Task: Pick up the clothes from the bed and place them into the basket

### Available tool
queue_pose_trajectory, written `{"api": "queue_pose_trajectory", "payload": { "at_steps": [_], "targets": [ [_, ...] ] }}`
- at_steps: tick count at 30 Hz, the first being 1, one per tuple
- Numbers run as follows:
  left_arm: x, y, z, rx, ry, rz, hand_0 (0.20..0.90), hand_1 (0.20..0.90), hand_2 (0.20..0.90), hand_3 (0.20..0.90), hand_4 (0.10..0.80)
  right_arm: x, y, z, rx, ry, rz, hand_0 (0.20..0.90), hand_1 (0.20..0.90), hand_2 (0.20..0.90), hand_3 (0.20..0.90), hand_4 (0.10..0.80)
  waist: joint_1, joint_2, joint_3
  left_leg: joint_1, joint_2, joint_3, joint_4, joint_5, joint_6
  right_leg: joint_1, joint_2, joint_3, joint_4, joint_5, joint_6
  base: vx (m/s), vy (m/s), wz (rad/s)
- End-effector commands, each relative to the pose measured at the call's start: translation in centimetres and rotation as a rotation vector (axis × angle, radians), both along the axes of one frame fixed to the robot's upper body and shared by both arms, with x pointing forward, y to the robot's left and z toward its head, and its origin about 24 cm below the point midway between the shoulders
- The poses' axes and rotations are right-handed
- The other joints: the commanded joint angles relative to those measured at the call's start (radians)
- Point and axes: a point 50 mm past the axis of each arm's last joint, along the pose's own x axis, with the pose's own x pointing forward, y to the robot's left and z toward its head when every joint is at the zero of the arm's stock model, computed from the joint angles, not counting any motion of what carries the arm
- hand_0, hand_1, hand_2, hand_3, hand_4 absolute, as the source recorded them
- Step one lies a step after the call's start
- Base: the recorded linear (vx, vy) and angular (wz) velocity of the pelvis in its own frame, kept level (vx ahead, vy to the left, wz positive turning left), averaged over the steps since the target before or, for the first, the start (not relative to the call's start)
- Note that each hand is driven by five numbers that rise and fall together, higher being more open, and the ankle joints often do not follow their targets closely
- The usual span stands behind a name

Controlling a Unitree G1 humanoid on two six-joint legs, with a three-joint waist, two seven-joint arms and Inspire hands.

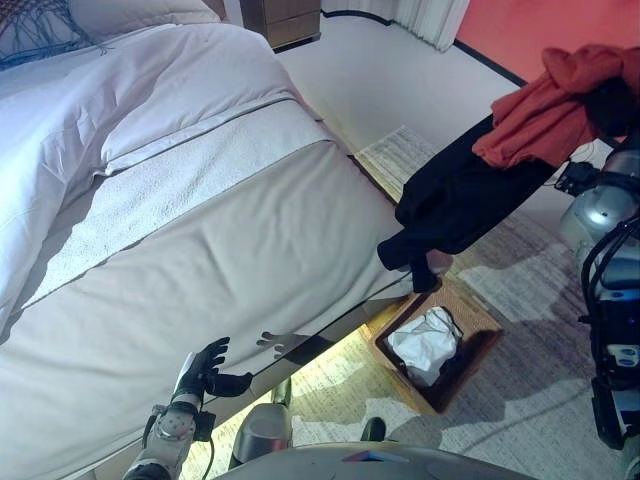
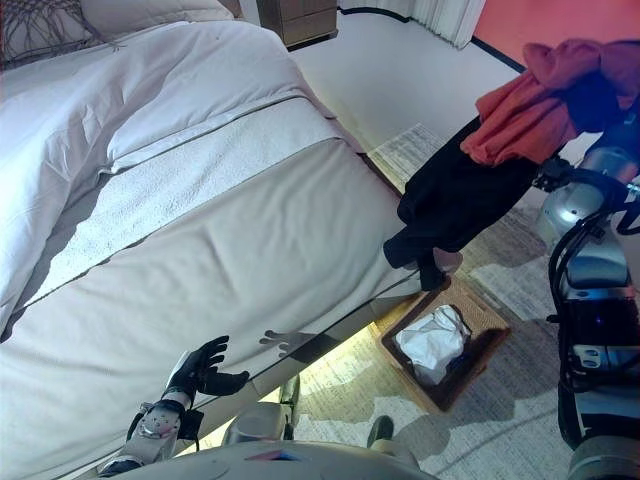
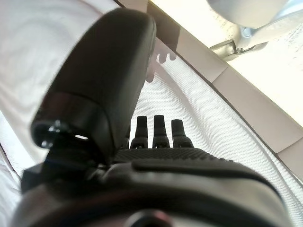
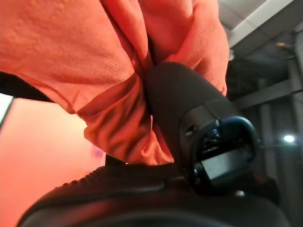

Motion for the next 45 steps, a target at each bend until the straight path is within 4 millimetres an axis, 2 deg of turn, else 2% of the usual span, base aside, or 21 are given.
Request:
{"api": "queue_pose_trajectory", "payload": {
  "at_steps": [1,7,8,13,14,17,18,21,23,27,29,30,34,40,45],
  "targets": [
    [0.5,0.8,0.6,0.057,-0.033,-0.053,0.900,0.900,0.900,0.900,0.800,-2.0,-0.5,6.2,-0.103,-0.301,-0.035,0.300,0.300,0.300,0.200,0.100,-0.010,-0.005,-0.121,-0.014,0.017,-0.027,0.017,-0.065,-0.039,0.036,0.037,-0.040,0.037,-0.058,-0.013,0.000,0.000,0.00],
    [0.0,1.1,0.6,0.059,-0.046,-0.024,0.900,0.900,0.900,0.900,0.800,-2.1,0.2,4.3,-0.096,-0.269,0.063,0.300,0.300,0.300,0.200,0.100,-0.034,0.005,-0.109,-0.010,0.021,-0.013,0.016,-0.064,-0.038,0.025,0.033,-0.030,0.040,-0.052,-0.010,-0.018,0.009,-0.04],
    [0.2,1.1,0.7,0.055,-0.059,-0.005,0.900,0.900,0.900,0.900,0.800,-2.3,1.0,4.0,-0.097,-0.278,0.097,0.300,0.300,0.300,0.200,0.100,-0.041,0.008,-0.104,-0.012,0.023,-0.007,0.015,-0.064,-0.038,0.019,0.031,-0.029,0.041,-0.050,-0.008,-0.042,0.010,-0.11],
    [-0.2,1.0,0.5,0.042,-0.064,0.008,0.900,0.900,0.900,0.900,0.800,-3.3,1.4,2.0,-0.088,-0.243,0.132,0.300,0.300,0.300,0.200,0.100,-0.056,0.009,-0.099,-0.009,0.024,0.001,0.014,-0.067,-0.036,0.016,0.031,-0.022,0.043,-0.051,-0.010,-0.020,0.005,-0.06],
    [-0.5,0.7,0.4,0.036,-0.065,0.012,0.900,0.900,0.900,0.900,0.800,-3.6,1.3,0.5,-0.065,-0.205,0.136,0.300,0.300,0.300,0.200,0.100,-0.063,0.010,-0.099,-0.005,0.024,0.003,0.013,-0.069,-0.034,0.016,0.031,-0.020,0.041,-0.051,-0.010,0.003,0.005,-0.03],
    [-0.7,0.4,0.2,0.030,-0.058,0.008,0.900,0.900,0.900,0.900,0.800,-3.8,0.8,-2.0,-0.026,-0.123,0.129,0.300,0.300,0.300,0.200,0.100,-0.070,0.010,-0.102,0.000,0.026,0.009,0.013,-0.071,-0.034,0.018,0.032,-0.018,0.037,-0.049,-0.010,0.007,0.009,-0.02],
    [-0.8,0.3,0.2,0.028,-0.057,0.007,0.900,0.900,0.900,0.900,0.800,-4.0,0.5,-3.6,-0.005,-0.065,0.114,0.300,0.300,0.300,0.200,0.100,-0.072,0.010,-0.105,0.000,0.027,0.012,0.014,-0.071,-0.034,0.016,0.031,-0.017,0.037,-0.048,-0.009,0.000,0.000,0.00],
    [-0.8,0.2,0.2,0.026,-0.057,0.000,0.900,0.900,0.900,0.900,0.800,-3.9,0.0,-6.4,0.034,0.044,0.097,0.300,0.300,0.300,0.200,0.100,-0.074,0.012,-0.104,0.004,0.027,0.014,0.015,-0.074,-0.032,0.011,0.030,-0.015,0.041,-0.047,-0.009,0.008,0.004,-0.03],
    [-0.6,-0.1,0.2,0.026,-0.063,-0.004,0.900,0.900,0.900,0.900,0.800,-3.8,0.0,-9.0,0.075,0.144,0.096,0.300,0.300,0.300,0.200,0.100,-0.071,0.013,-0.098,0.003,0.027,0.015,0.018,-0.074,-0.031,0.009,0.029,-0.017,0.043,-0.046,-0.009,0.000,-0.010,-0.08],
    [-0.2,-0.2,0.4,0.026,-0.071,-0.020,0.900,0.900,0.900,0.900,0.800,-3.7,0.0,-12.2,0.115,0.270,0.063,0.300,0.300,0.300,0.200,0.100,-0.059,0.017,-0.086,-0.001,0.024,0.009,0.018,-0.073,-0.028,0.005,0.027,-0.023,0.042,-0.042,-0.010,0.001,-0.013,-0.01],
    [-0.4,-0.4,0.3,0.029,-0.060,-0.038,0.900,0.900,0.900,0.900,0.800,-3.9,0.0,-14.9,0.167,0.381,0.046,0.300,0.300,0.300,0.200,0.100,-0.048,0.019,-0.081,0.000,0.022,0.002,0.015,-0.073,-0.028,0.010,0.029,-0.030,0.038,-0.040,-0.011,0.060,-0.038,0.00],
    [-0.5,-0.4,0.2,0.030,-0.058,-0.040,0.900,0.900,0.900,0.900,0.800,-3.9,-0.1,-15.2,0.170,0.394,0.040,0.300,0.300,0.300,0.200,0.100,-0.047,0.019,-0.081,0.001,0.021,0.001,0.015,-0.073,-0.028,0.010,0.029,-0.031,0.037,-0.040,-0.011,0.072,-0.029,0.01],
    [-0.7,-0.6,0.1,0.033,-0.049,-0.067,0.900,0.900,0.900,0.900,0.800,-4.7,-0.7,-18.7,0.244,0.525,-0.035,0.300,0.300,0.300,0.200,0.100,-0.026,0.031,-0.068,-0.015,0.017,-0.012,0.014,-0.067,-0.026,-0.003,0.027,-0.043,0.042,-0.037,-0.012,0.013,-0.021,0.05],
    [-0.2,-0.9,0.3,0.037,-0.051,-0.127,0.900,0.900,0.900,0.900,0.800,-5.3,-1.3,-21.7,0.300,0.639,-0.140,0.300,0.300,0.300,0.200,0.100,0.008,0.052,-0.034,-0.066,-0.001,-0.040,0.022,-0.057,-0.024,-0.041,0.019,-0.066,0.058,-0.038,-0.014,-0.040,-0.017,0.11],
    [2.7,-1.8,1.4,0.011,-0.132,-0.199,0.900,0.900,0.900,0.900,0.800,-3.6,-2.4,-21.3,0.335,0.638,-0.215,0.300,0.300,0.300,0.200,0.100,0.033,0.089,0.057,-0.163,-0.017,-0.072,0.082,-0.051,-0.023,-0.128,-0.003,-0.087,0.115,-0.039,-0.030,-0.201,0.010,0.11]
  ]
}}
